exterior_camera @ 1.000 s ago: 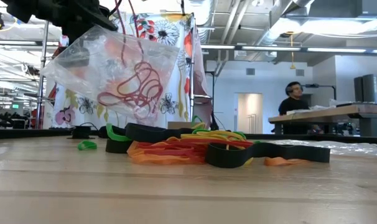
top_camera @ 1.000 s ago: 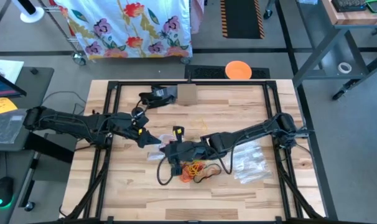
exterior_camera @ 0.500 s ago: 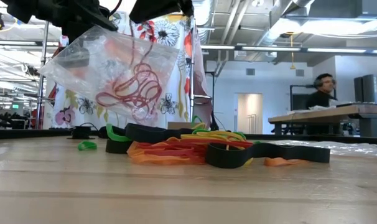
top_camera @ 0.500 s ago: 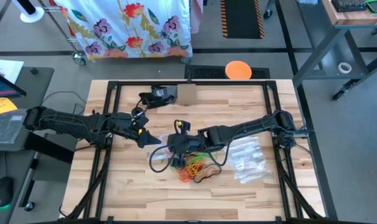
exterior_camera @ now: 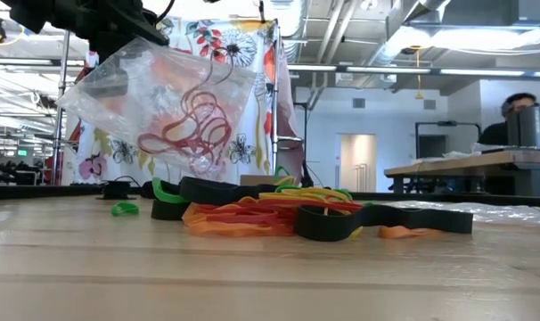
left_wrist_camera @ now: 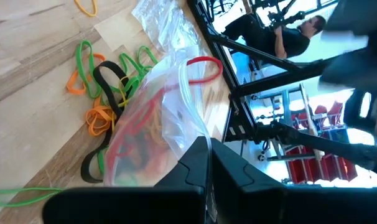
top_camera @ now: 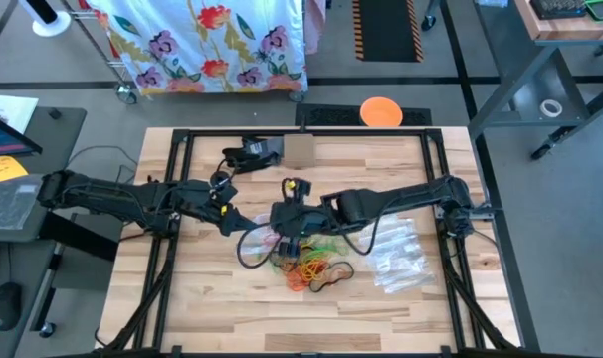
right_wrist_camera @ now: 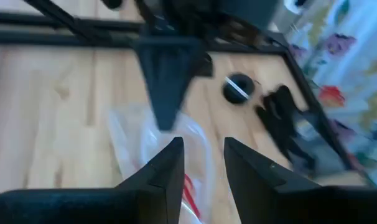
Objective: Sort rubber bands
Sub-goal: Put the red rubber band into the transparent zip bag
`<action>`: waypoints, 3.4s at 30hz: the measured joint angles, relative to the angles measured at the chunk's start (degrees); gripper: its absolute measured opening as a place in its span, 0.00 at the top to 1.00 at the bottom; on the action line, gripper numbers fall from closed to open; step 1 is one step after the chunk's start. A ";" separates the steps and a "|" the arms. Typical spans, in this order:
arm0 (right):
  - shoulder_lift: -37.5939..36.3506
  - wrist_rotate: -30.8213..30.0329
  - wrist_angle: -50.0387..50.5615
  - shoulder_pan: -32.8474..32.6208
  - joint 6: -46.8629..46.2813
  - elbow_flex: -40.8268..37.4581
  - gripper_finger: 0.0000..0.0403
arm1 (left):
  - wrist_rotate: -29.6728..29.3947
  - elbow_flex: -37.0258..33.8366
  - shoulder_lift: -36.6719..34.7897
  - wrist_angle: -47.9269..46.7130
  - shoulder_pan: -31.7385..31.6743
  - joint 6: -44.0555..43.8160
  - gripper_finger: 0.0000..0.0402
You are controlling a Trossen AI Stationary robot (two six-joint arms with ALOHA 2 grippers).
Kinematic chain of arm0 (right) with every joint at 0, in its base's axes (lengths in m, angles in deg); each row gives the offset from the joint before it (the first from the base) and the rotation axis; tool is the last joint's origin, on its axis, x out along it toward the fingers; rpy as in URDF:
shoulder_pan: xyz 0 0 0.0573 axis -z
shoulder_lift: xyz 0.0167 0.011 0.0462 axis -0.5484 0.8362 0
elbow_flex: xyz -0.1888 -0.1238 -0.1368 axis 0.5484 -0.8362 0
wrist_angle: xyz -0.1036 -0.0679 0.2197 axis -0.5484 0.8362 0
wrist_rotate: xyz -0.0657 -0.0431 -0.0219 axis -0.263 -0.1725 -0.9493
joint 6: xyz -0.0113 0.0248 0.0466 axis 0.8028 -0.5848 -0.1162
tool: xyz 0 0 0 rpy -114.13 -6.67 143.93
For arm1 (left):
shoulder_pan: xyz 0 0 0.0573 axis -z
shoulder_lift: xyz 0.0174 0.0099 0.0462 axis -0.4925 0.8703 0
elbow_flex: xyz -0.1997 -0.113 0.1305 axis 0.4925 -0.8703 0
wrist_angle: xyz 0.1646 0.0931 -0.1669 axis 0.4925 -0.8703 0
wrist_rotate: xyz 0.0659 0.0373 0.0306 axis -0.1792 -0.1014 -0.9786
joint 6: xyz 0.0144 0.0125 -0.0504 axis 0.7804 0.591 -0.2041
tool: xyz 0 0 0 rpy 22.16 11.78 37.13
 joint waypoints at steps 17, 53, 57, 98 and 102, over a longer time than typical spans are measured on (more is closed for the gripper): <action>-0.01 -1.29 18.02 -2.92 -11.32 3.11 0.76 | -1.72 0.17 -3.51 2.66 1.30 0.87 1.00; 7.72 20.47 -17.92 -9.82 -25.92 -26.00 0.76 | -11.06 -0.03 -6.24 -15.94 3.28 0.79 1.00; 11.24 18.84 -20.20 -8.79 -22.87 -25.96 0.76 | -11.30 -0.03 -6.23 -14.90 3.28 0.52 1.00; -10.91 12.35 -5.49 -11.98 -14.14 -23.15 1.00 | -11.77 -0.01 -6.24 -13.54 3.28 1.70 1.00; -7.73 13.47 -3.69 -11.30 -16.53 -23.23 1.00 | -11.80 -0.01 -6.22 -13.16 3.28 1.87 1.00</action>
